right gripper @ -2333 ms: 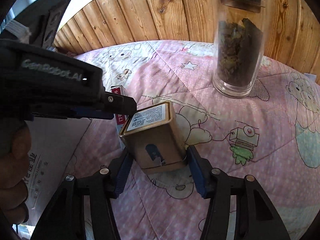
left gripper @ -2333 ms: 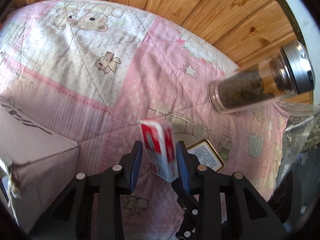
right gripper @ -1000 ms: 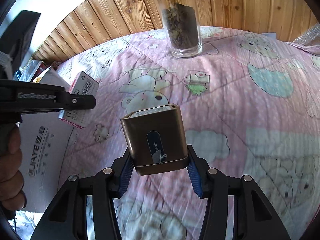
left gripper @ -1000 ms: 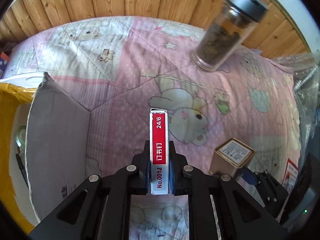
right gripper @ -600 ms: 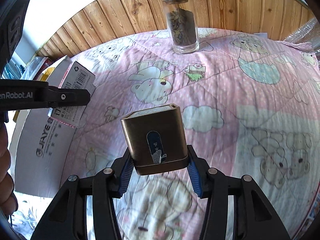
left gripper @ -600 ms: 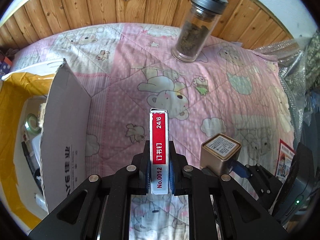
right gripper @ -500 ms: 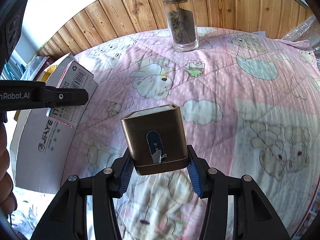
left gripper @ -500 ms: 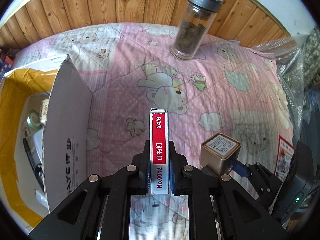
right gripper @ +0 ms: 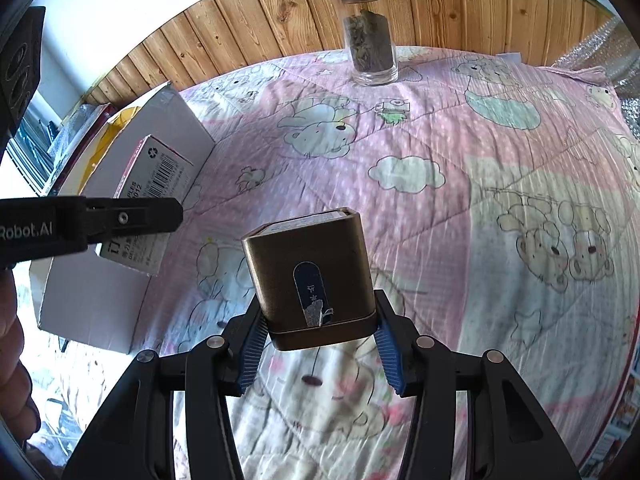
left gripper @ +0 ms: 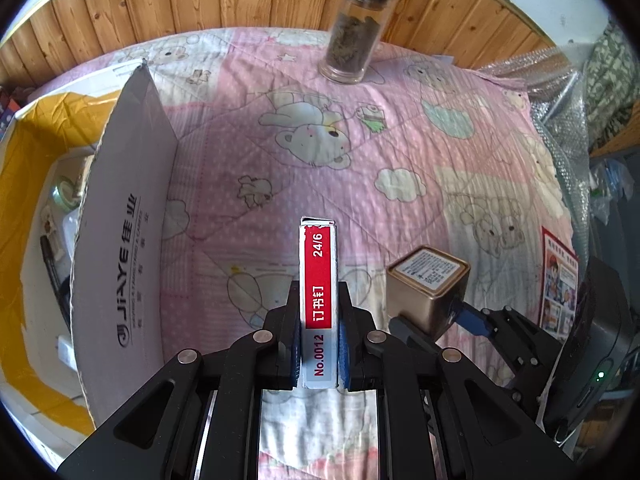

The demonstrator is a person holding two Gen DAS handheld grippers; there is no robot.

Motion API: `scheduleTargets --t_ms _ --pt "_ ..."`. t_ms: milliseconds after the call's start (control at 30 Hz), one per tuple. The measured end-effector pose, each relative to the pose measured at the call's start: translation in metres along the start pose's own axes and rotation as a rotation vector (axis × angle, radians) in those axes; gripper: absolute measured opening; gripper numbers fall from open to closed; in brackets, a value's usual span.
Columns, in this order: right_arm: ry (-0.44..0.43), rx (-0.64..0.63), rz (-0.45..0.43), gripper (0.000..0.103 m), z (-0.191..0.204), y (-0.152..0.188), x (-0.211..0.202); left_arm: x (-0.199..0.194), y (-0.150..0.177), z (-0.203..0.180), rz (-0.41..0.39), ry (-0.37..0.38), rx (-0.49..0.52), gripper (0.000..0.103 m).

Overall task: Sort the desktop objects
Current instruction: 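Carry the staple box and gold tin over the cardboard box with both grippers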

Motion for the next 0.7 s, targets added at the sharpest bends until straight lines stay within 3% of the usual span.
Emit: scheduleTargets --t_ms 267,700 --pt "-0.02 -0.01 -0.015 0.051 0.013 0.008 -0.013 -0.022 0.019 -0.004 -0.026 0.018 0.022 0.014" --pt "-0.078 -0.088 -0.036 0.051 0.054 0.005 -0.03 -0.055 0.047 0.03 -0.068 0.01 -0.019 0.014"
Point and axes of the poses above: each gripper's, at about its wrist camera, not at the fingertips, and x roughly the way its jaws point, z to its left, y to its underside, the point moved 4 cm from there along x, roughly the way its jaws point, and after that the axes turned 2 degrees about y, right-handed, at the moved point
